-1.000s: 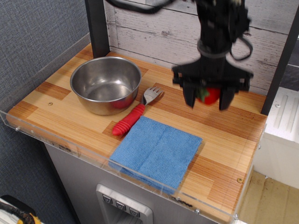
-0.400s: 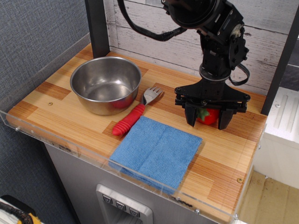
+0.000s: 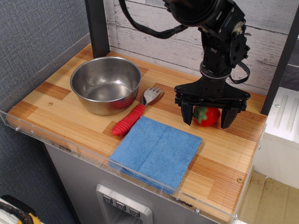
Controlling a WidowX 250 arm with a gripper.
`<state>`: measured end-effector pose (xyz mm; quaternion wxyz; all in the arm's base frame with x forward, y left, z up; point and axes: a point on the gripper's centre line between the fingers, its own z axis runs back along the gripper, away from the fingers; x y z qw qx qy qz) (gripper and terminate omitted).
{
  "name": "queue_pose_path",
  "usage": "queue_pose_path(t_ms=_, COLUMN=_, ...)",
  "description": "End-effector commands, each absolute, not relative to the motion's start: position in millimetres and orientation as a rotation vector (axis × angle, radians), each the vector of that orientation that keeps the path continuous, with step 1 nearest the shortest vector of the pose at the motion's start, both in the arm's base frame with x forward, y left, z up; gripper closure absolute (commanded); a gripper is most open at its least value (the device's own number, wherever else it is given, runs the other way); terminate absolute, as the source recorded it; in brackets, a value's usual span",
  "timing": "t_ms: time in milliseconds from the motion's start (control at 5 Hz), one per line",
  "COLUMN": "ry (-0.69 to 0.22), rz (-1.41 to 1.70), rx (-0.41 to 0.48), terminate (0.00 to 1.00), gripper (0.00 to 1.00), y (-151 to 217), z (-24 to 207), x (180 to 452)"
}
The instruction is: Move red tomato above blue cloth next to red fork
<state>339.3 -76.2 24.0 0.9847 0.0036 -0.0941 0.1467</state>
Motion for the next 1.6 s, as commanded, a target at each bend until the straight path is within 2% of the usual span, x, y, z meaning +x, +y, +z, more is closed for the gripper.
queue_pose_path(t_ms=0, ry=-0.235, rz=0.303, rx=-0.012, terminate=0.0, gripper=0.0, y=-75, z=42, x=332)
queue_pose_path(t_ms=200, ry=-0.314, rz=0.295, rx=-0.033, terminate=0.0, gripper=0.0, y=-77, z=80, x=339)
queue_pose_path(t_ms=600, ry=-0.409, rz=0.33, rx=-0.091, terminate=0.0, gripper=0.0, y=-72, z=162, x=336)
queue_pose_path(t_ms=800, ry=-0.476, rz=0.365, rx=-0.084, terminate=0.0, gripper=0.0, y=-61, z=189, x=329)
queue_pose_path(t_ms=1000, ry=-0.526, rz=0.378, rx=-0.084, terminate=0.0, gripper=0.0, y=-54, z=203, x=321)
queue_pose_path(t_ms=1400, ry=-0.533, rz=0.377, rx=-0.065, terminate=0.0, gripper=0.0, y=-52, z=205, x=318)
